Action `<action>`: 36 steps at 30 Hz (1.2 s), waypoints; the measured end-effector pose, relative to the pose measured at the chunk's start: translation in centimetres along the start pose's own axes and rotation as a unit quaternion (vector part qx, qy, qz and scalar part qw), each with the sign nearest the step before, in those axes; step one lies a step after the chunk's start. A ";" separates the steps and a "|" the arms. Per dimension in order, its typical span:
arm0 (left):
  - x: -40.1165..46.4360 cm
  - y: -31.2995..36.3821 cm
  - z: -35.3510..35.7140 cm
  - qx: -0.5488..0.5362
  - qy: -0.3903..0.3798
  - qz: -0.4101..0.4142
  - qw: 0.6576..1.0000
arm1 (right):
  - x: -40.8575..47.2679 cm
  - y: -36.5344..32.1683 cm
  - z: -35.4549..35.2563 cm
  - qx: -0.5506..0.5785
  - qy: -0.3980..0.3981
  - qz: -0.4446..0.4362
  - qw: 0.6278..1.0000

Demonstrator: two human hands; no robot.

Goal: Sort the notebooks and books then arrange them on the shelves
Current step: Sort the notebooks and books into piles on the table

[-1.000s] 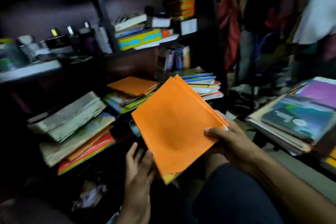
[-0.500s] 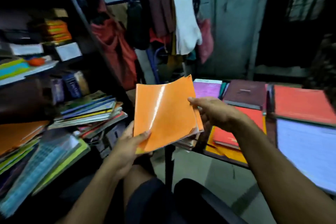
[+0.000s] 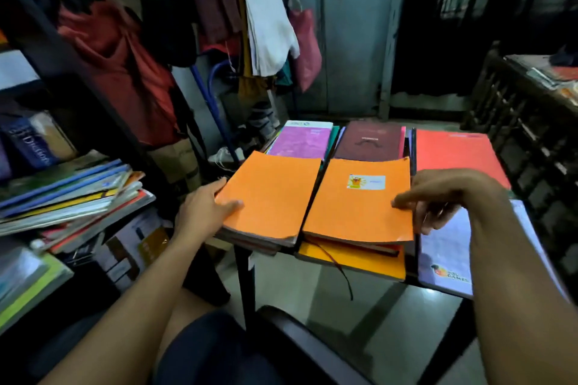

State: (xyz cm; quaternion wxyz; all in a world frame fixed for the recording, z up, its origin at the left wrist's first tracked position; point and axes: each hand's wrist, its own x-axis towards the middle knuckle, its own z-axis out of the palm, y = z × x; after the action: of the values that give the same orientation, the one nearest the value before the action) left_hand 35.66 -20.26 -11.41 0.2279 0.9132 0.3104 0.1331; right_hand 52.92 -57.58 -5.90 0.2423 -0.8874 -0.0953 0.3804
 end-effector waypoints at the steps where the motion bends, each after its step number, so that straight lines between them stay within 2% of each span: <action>1: 0.3 0.1 0.2 0.008 -0.003 -0.006 1.000 | 0.2 0.2 0.1 -0.017 -0.007 0.019 1.000; 3: 0.7 0.1 0.7 0.007 -0.010 -0.009 1.000 | 0.6 0.4 0.0 -0.057 0.015 0.045 0.997; 6: 0.5 0.5 1.5 0.047 0.009 0.003 0.999 | 1.4 0.1 -0.7 -0.129 0.172 0.013 0.977; 8: 0.0 0.7 1.6 0.046 0.016 0.002 0.999 | 1.7 -1.6 0.0 -0.128 0.257 -0.076 0.955; 9: -0.3 0.4 1.5 0.029 0.020 0.003 0.999 | 1.6 -3.1 1.1 -0.109 0.273 -0.143 0.945; 13: -3.7 -2.2 -0.6 -0.152 0.066 0.004 0.986 | 0.2 -11.1 9.5 -0.053 0.224 -0.389 0.892; 16: -9.8 -6.7 -4.9 -0.205 0.134 -0.005 0.969 | -2.0 -17.1 19.1 -0.044 0.122 -0.517 0.846; 19: -18.4 -15.1 -10.5 -0.142 0.244 -0.077 0.956 | -5.7 -22.7 29.2 -0.066 0.016 -0.613 0.787; 21: -24.1 -21.1 -14.2 -0.058 0.309 -0.126 0.941 | -7.9 -25.8 34.9 -0.081 -0.037 -0.648 0.756; 22: -27.6 -24.3 -16.1 0.012 0.334 -0.167 0.928 | -9.5 -27.5 38.3 -0.096 -0.067 -0.676 0.728; 24: -34.3 -29.8 -19.4 0.141 0.319 -0.273 0.896 | -12.4 -30.1 45.2 -0.129 -0.118 -0.727 0.664; 26: -39.2 -33.6 -21.1 0.222 0.268 -0.333 0.876 | -14.6 -31.7 50.9 -0.178 -0.141 -0.752 0.619; 29: -42.3 -36.7 -21.6 0.317 0.204 -0.301 0.876 | -16.7 -33.7 57.7 -0.259 -0.092 -0.772 0.573; 31: -41.9 -37.6 -22.2 0.351 0.211 -0.280 0.868 | -17.0 -35.2 60.2 -0.290 -0.056 -0.775 0.559; 34: -40.9 -39.2 -23.2 0.351 0.249 -0.259 0.865 | -16.6 -37.1 62.6 -0.340 -0.041 -0.766 0.544; 36: -40.9 -40.3 -22.9 0.366 0.247 -0.251 0.861 | -16.3 -37.7 63.8 -0.364 -0.031 -0.766 0.528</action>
State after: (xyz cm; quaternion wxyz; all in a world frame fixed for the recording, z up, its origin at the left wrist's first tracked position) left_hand -25.09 -9.95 -15.93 -0.1815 0.7590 0.6019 0.1692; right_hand -3.82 -7.92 -14.61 0.0936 -0.4722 -0.8765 0.0082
